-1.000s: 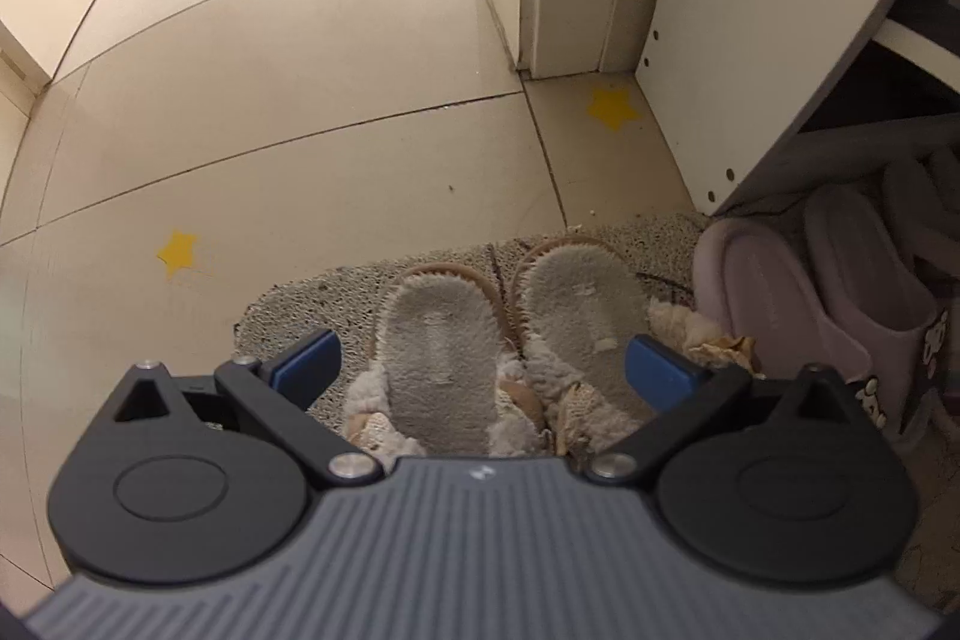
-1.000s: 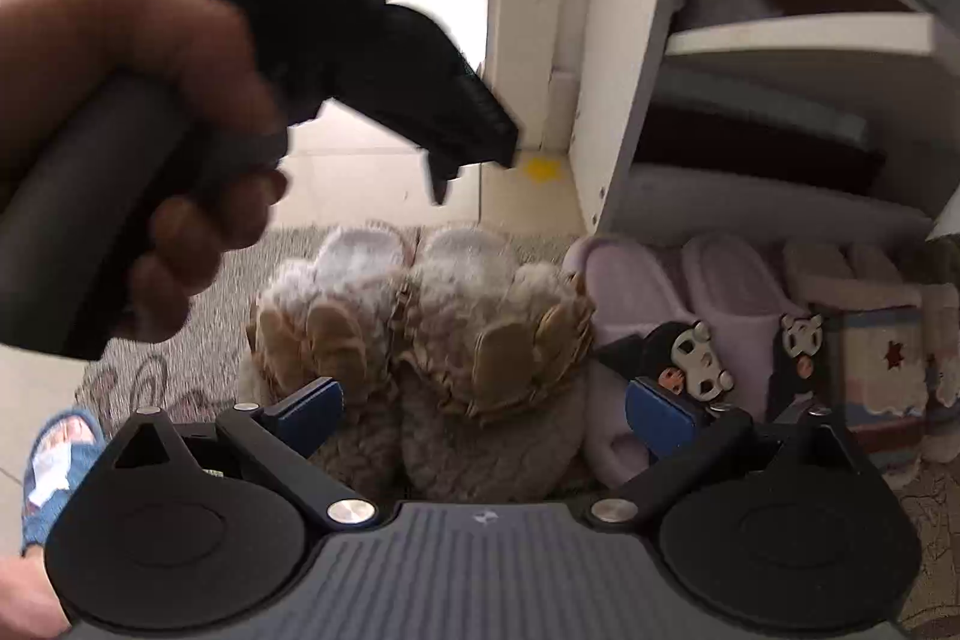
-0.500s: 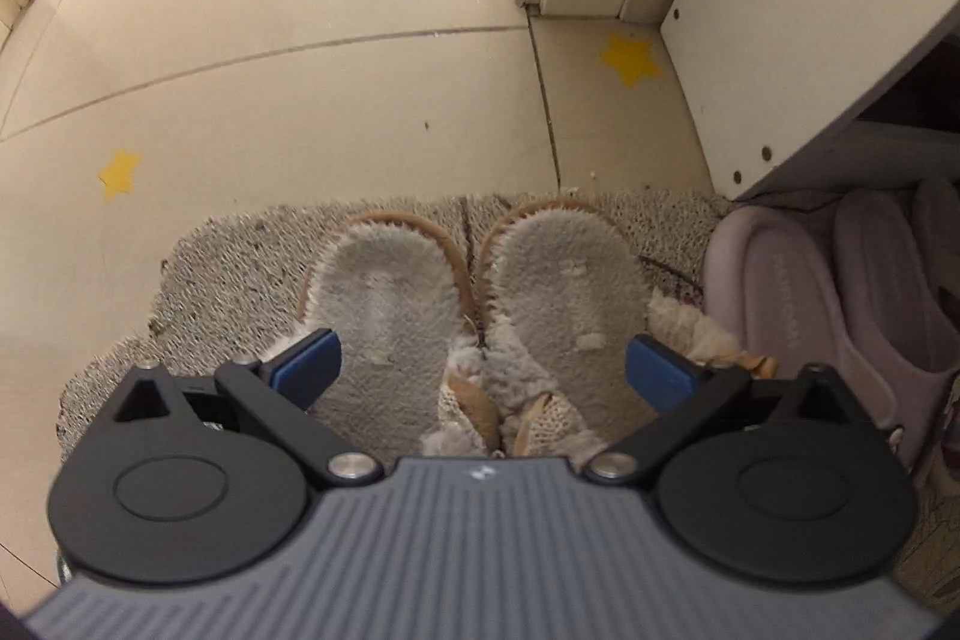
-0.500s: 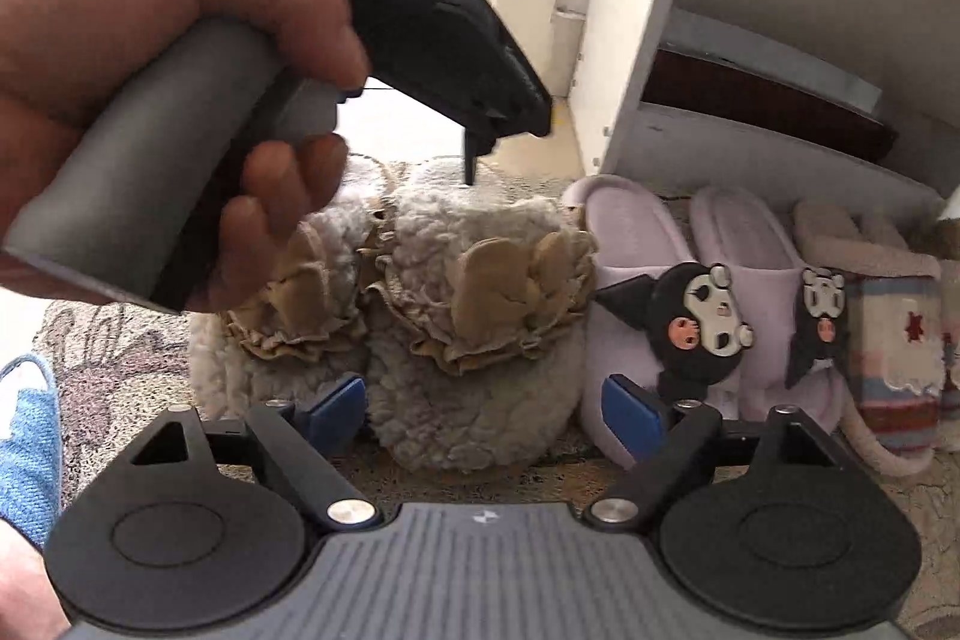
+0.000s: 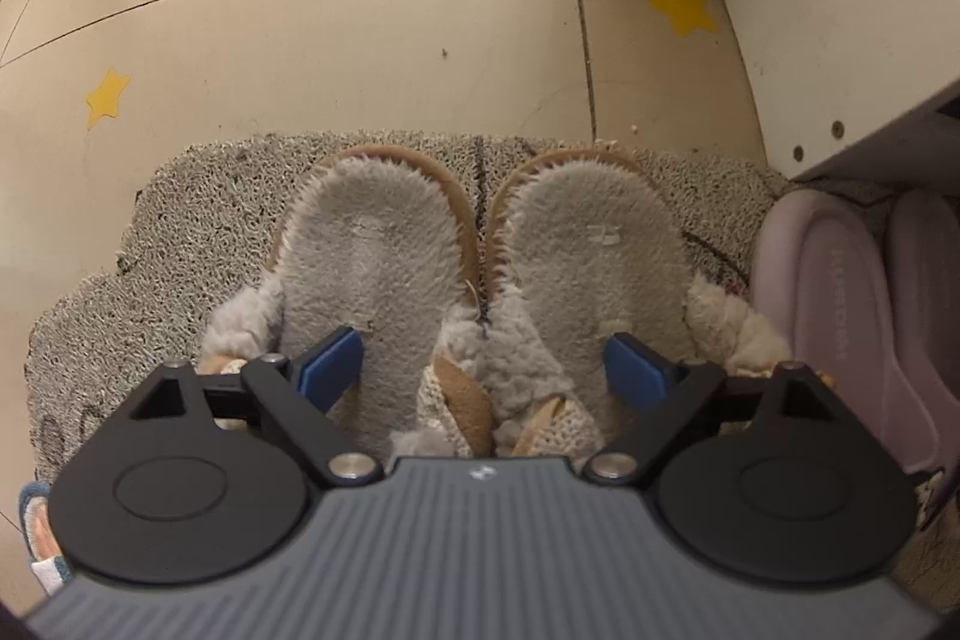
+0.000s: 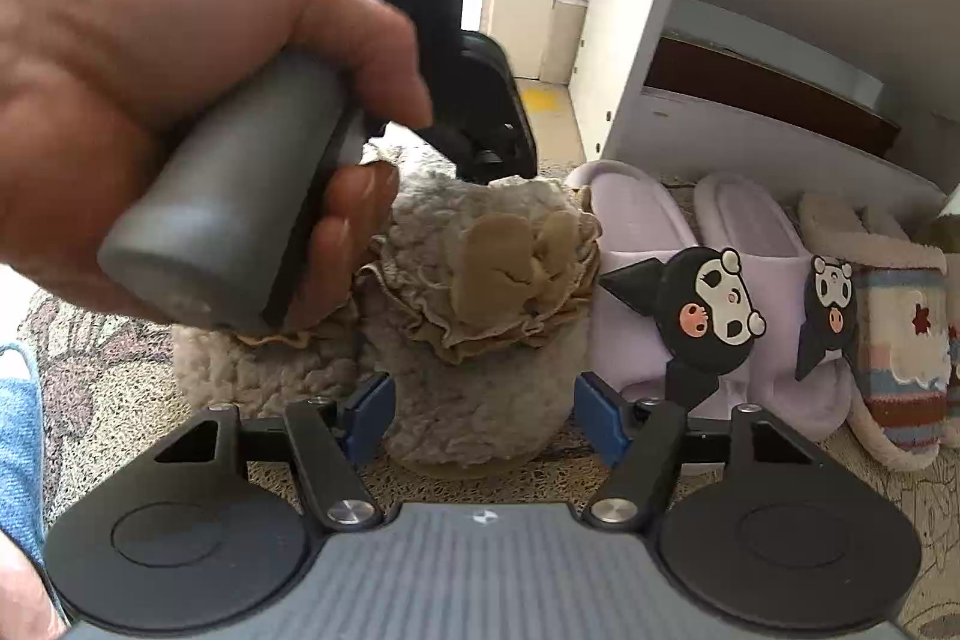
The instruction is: Organize scattered shoes
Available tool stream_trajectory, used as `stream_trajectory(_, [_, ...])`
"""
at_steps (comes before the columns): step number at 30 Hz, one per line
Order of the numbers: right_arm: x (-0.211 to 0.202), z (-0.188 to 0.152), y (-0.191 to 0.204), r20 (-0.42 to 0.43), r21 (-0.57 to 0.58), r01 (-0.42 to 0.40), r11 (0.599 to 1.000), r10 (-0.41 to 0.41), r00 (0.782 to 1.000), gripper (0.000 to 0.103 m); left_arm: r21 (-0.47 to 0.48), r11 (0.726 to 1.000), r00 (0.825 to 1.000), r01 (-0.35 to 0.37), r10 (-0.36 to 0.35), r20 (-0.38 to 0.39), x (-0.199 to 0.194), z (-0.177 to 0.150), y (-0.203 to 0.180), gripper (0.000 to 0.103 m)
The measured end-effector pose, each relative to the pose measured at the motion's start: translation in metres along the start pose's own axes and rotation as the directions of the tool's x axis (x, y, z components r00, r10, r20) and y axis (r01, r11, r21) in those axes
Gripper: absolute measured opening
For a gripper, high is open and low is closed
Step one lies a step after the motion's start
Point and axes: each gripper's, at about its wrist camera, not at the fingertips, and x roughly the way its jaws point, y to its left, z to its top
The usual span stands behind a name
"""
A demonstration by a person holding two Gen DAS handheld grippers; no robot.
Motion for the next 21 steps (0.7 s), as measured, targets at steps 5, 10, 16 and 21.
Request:
stream_trajectory(5, [-0.001, -0.004, 0.011, 0.032, -0.042, 0.034, 0.999, -0.032, 0.999, 0.069, 0.049, 0.998, 0.999, 0.027, -0.029, 0.029, -0.007, -0.005, -0.003, 0.066])
stream_trajectory(10, [0.001, -0.003, 0.013, 0.05, -0.005, 0.048, 0.999, -0.047, 0.998, 0.069, 0.099, 0.995, 0.999, 0.005, -0.008, 0.038, -0.017, -0.009, -0.012, 0.033])
stream_trajectory(16, [0.006, -0.004, 0.013, 0.041, 0.009, 0.018, 1.0, -0.018, 0.999, 0.07, 0.071, 0.997, 0.998, 0.037, -0.041, 0.043, -0.02, -0.009, 0.004, 0.027])
stream_trajectory(21, [0.007, -0.008, 0.023, 0.027, -0.03, -0.024, 0.999, 0.025, 0.999, 0.074, 0.066, 0.996, 0.997, 0.062, -0.065, 0.033, -0.019, -0.012, 0.012, 0.034])
